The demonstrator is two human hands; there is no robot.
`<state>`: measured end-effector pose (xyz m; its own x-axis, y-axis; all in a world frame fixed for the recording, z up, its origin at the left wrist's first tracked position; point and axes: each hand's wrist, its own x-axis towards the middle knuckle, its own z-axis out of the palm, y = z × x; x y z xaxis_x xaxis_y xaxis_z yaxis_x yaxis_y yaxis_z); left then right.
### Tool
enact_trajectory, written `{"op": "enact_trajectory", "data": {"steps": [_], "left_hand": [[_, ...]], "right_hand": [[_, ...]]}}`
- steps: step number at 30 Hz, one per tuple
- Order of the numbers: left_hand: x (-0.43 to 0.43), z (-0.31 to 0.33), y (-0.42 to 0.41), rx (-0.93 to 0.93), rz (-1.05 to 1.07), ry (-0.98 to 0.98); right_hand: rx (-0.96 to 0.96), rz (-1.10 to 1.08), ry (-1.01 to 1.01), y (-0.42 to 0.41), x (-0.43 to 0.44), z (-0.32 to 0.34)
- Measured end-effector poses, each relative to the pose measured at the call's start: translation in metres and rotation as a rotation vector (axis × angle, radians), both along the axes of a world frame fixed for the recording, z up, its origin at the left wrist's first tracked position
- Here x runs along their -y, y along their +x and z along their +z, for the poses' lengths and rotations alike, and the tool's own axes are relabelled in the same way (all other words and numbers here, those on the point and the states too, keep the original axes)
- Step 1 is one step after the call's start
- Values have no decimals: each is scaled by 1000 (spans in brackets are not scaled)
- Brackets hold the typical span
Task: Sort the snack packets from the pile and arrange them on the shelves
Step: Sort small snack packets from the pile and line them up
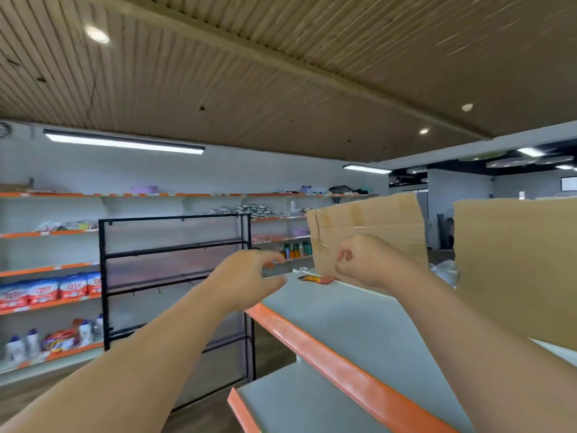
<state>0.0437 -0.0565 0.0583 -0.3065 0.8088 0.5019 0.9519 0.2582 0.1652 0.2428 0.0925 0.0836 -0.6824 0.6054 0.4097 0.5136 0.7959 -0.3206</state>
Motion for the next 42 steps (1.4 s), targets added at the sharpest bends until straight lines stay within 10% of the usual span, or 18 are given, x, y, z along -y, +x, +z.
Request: {"op": "enact_trajectory", "data": {"steps": [42], "left_hand": [[-332,-85,-283,345,-609,-201]], "right_hand": [[559,-368,-160,-299,-218,-89]]}}
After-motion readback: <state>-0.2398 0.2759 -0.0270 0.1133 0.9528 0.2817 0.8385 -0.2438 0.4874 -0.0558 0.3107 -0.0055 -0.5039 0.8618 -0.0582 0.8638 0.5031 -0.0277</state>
